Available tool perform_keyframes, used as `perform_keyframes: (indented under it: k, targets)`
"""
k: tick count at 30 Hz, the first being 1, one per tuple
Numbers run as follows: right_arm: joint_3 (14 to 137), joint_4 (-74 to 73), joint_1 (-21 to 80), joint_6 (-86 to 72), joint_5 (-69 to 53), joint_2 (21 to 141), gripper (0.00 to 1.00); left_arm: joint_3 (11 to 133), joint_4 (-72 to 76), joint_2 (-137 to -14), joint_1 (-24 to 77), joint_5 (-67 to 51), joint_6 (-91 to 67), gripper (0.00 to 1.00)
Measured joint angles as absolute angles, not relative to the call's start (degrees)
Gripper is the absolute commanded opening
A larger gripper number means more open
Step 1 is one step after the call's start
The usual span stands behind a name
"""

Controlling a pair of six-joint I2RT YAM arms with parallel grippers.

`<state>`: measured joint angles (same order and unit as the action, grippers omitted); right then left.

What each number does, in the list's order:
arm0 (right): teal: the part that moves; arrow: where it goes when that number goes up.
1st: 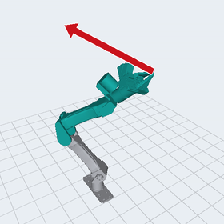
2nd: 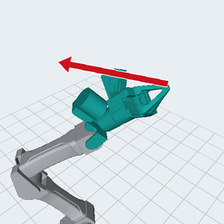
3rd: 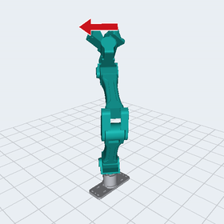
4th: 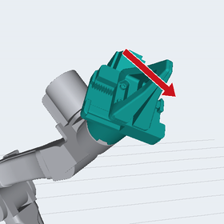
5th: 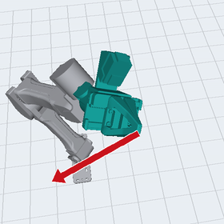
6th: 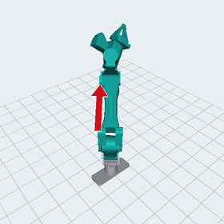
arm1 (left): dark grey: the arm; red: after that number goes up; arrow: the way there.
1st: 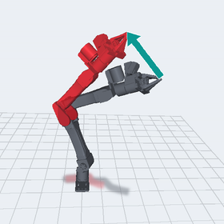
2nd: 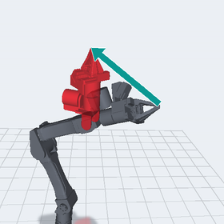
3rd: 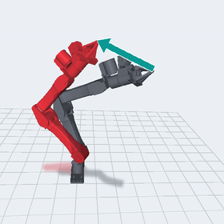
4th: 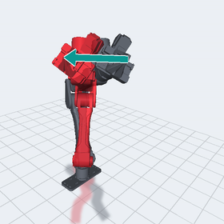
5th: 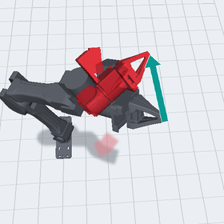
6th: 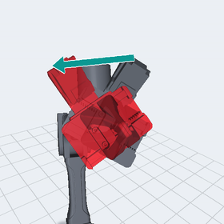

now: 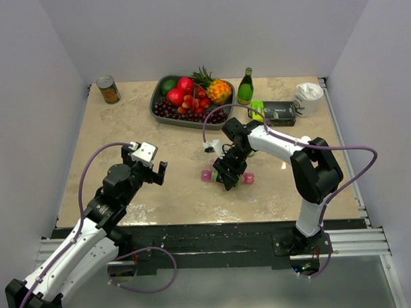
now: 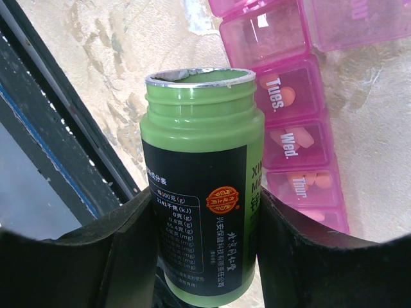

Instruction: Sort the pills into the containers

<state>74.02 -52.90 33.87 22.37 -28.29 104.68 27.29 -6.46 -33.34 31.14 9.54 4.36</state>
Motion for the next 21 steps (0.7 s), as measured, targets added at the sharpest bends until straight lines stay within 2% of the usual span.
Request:
perform_keyframes:
  k: [21]
  targets:
    - [76.16,-53.47,34.48,18.63,-28.23,106.59,0.0,27.29,-6.46,-33.34,30.76,9.15,4.36,0.99]
